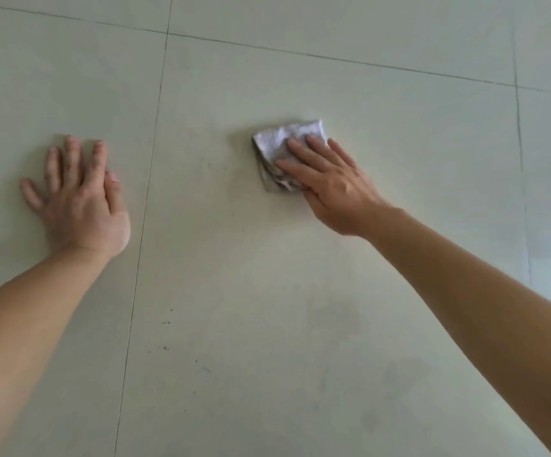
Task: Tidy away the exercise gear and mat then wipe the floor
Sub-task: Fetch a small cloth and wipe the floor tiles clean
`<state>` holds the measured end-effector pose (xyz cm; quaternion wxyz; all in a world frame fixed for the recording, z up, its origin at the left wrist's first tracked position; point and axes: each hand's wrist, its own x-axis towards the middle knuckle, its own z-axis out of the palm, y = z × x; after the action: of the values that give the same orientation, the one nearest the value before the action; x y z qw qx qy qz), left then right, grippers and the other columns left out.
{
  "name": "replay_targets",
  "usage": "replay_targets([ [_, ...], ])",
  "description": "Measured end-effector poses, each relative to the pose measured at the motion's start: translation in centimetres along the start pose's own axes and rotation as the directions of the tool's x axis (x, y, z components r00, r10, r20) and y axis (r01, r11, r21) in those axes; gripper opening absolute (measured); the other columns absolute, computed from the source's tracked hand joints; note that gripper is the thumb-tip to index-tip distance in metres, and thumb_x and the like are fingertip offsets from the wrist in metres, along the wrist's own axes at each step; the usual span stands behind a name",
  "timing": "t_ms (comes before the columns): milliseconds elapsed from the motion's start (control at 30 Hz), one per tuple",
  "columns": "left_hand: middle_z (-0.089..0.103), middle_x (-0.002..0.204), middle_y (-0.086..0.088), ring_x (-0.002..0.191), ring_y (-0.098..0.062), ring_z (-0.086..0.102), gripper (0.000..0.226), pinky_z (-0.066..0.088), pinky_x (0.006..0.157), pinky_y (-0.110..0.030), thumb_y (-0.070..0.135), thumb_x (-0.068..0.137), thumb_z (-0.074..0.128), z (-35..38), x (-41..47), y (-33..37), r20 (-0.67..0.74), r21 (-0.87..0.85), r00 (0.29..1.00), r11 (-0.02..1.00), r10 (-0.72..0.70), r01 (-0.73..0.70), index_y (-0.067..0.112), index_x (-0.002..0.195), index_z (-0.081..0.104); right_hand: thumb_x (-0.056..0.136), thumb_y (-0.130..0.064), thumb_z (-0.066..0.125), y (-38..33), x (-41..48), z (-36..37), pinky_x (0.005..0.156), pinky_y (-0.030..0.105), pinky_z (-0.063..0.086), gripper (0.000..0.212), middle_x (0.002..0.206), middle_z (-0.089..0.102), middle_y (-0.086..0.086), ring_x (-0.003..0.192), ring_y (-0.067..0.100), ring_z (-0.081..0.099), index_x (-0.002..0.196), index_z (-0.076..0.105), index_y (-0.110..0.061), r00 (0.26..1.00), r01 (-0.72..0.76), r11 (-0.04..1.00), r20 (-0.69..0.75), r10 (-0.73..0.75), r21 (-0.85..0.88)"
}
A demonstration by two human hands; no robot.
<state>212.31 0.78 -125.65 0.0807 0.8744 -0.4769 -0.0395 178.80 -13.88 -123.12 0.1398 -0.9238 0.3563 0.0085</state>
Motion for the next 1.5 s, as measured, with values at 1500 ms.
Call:
replay_targets([
  [1500, 0.037, 0.155, -0.011, 0.142, -0.031, 0.030, 0.054, 0.021, 0.113, -0.051, 0.004, 0.086, 0.052, 1.1, -16.4, 16.0, 0.043, -0.107, 0.996, 0.991, 0.080, -0.075, 0.018, 0.138, 0.053, 0.100, -0.029, 0.035, 3.6, -20.5, 0.7, 0.125, 0.043, 0.007, 0.053, 0.167, 0.014, 0.001, 0.153, 0.032, 0.007, 0.153, 0.033, -0.031, 0.698, -0.682, 0.691, -0.071, 0.713, 0.239],
])
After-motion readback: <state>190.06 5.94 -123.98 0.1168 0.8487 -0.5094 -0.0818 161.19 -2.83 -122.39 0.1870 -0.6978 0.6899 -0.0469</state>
